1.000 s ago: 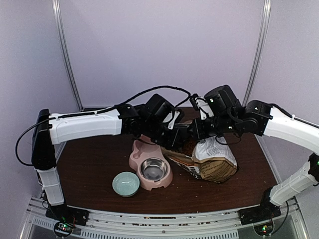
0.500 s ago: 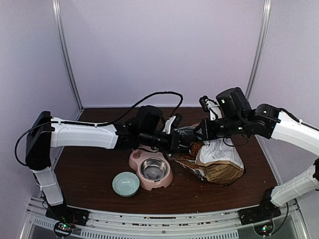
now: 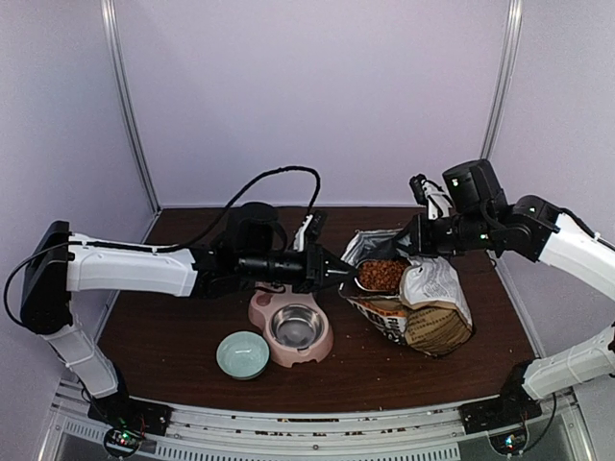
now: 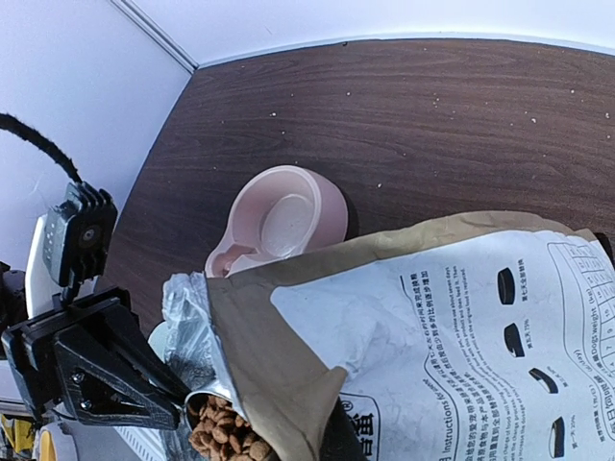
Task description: Serve the pet food
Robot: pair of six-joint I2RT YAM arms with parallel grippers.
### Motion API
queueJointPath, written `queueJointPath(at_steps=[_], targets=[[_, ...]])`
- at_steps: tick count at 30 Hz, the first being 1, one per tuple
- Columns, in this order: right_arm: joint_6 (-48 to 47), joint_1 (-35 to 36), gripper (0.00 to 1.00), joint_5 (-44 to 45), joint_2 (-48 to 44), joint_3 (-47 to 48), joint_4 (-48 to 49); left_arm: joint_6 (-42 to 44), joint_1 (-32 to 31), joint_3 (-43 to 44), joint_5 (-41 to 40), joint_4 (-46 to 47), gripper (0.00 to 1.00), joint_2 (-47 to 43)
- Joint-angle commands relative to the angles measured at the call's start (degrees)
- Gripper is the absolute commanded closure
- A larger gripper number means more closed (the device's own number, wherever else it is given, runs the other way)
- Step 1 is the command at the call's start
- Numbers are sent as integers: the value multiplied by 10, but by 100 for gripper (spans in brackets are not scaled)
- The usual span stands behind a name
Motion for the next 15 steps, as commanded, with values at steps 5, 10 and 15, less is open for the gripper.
queueJointPath(at_steps=[5, 10, 15], targets=[[5, -14, 100, 0, -30, 15, 55, -47, 5, -11, -24, 27, 100, -45], [6, -15, 100, -1, -24, 25, 57, -72, 9, -9, -22, 45, 100, -49], [1, -15, 100, -5, -1, 55, 59, -77, 14, -11, -17, 45, 100, -57]])
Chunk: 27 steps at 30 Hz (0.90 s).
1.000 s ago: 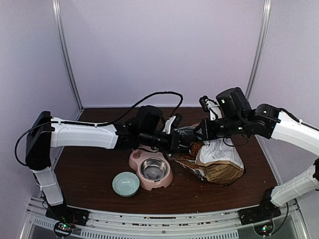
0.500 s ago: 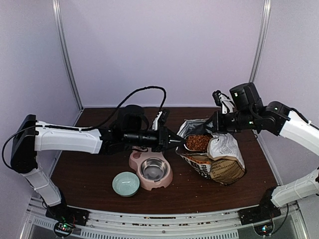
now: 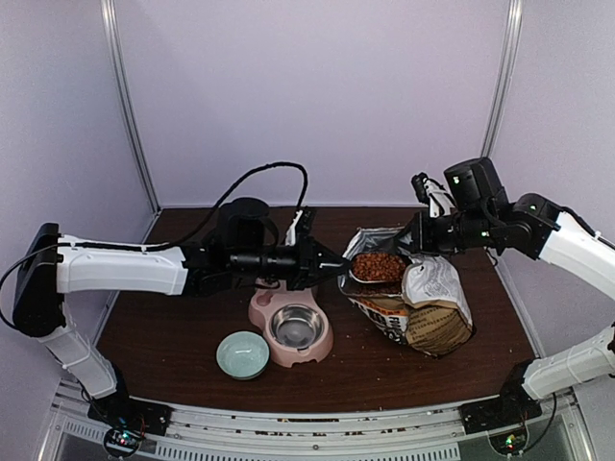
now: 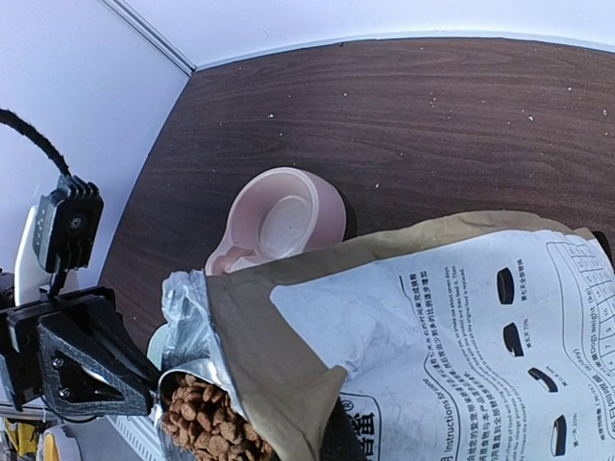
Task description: Serve the pet food
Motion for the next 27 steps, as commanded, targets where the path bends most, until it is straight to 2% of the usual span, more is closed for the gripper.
queueJointPath(at_steps=[1, 10, 23, 27], targets=[[-3, -5, 100, -4, 6, 57, 66, -12, 10, -4, 0, 49, 100, -31], [-4, 24, 100, -17, 72, 129, 79, -11, 25, -43, -13, 44, 100, -76], [1, 46, 100, -29, 123, 205, 89, 11, 33, -80, -59, -30, 100, -135], [0, 49, 100, -29, 116, 204, 89, 41, 33, -59, -92, -93, 100, -136]])
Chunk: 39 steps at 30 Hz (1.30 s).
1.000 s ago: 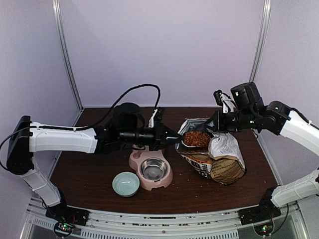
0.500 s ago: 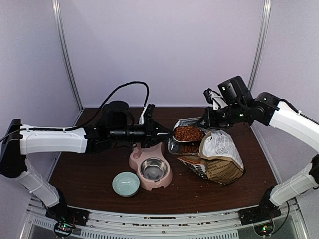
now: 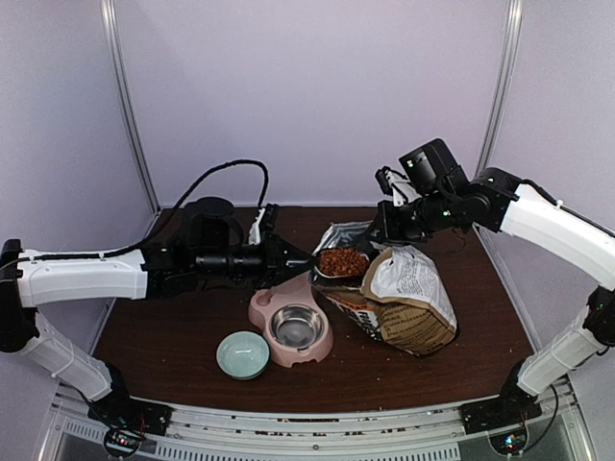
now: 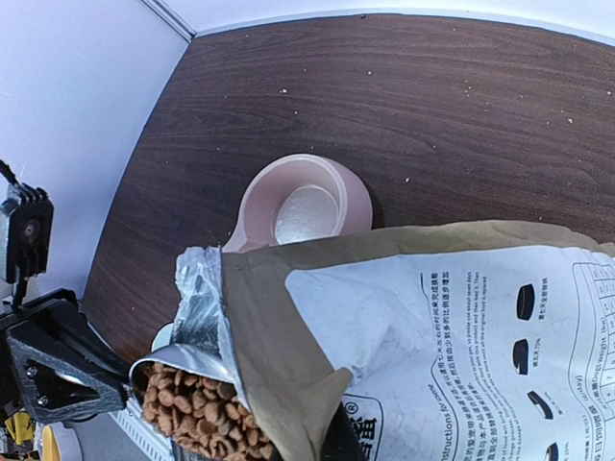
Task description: Serve the pet food
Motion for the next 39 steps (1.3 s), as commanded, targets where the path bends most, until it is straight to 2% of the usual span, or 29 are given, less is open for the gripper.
queueJointPath(at_steps=[1, 6, 19, 28, 39], targets=[[0, 10, 100, -21, -33, 53, 143, 34, 4, 32, -39, -30, 100, -6], [-1, 11, 100, -18, -39, 45, 143, 49, 4, 87, -31, -71, 100, 28], [-6, 11, 100, -1, -49, 32, 140, 60, -2, 133, -36, -134, 100, 40], [-10, 10, 100, 13, -60, 32, 129, 5, 0, 73, 7, -16, 100, 23], [14, -11, 100, -21, -81, 16, 137, -79, 4, -20, 31, 134, 100, -35]])
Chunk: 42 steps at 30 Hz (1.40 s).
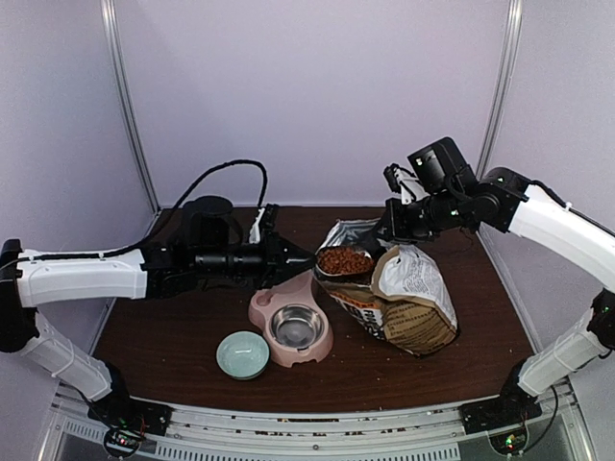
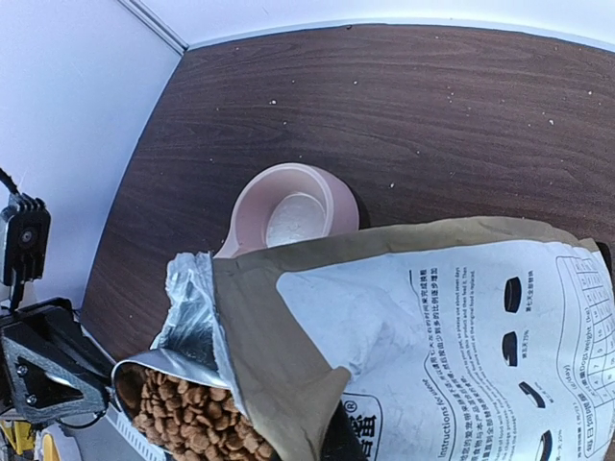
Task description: Serve the pet food
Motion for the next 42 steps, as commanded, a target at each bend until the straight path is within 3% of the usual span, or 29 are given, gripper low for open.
queueJointPath(at_steps=[1, 10, 17, 26, 36, 42], targets=[[14, -6, 100, -35, -61, 23, 145, -47, 4, -26, 20, 126, 100, -39], [28, -14, 100, -44, -72, 11, 154, -79, 7, -54, 22, 176, 100, -65], [33, -17, 100, -40, -78, 9, 156, -135, 8, -78, 28, 277, 100, -52], [35, -21, 100, -32, -89, 1, 156, -105, 15, -80, -4, 190, 100, -95], [32, -29, 100, -32, -91, 0, 153, -114, 34, -141, -29, 166, 100, -177], [31, -33, 100, -31, -93, 1, 151, -112, 63, -200, -47, 105, 100, -258]])
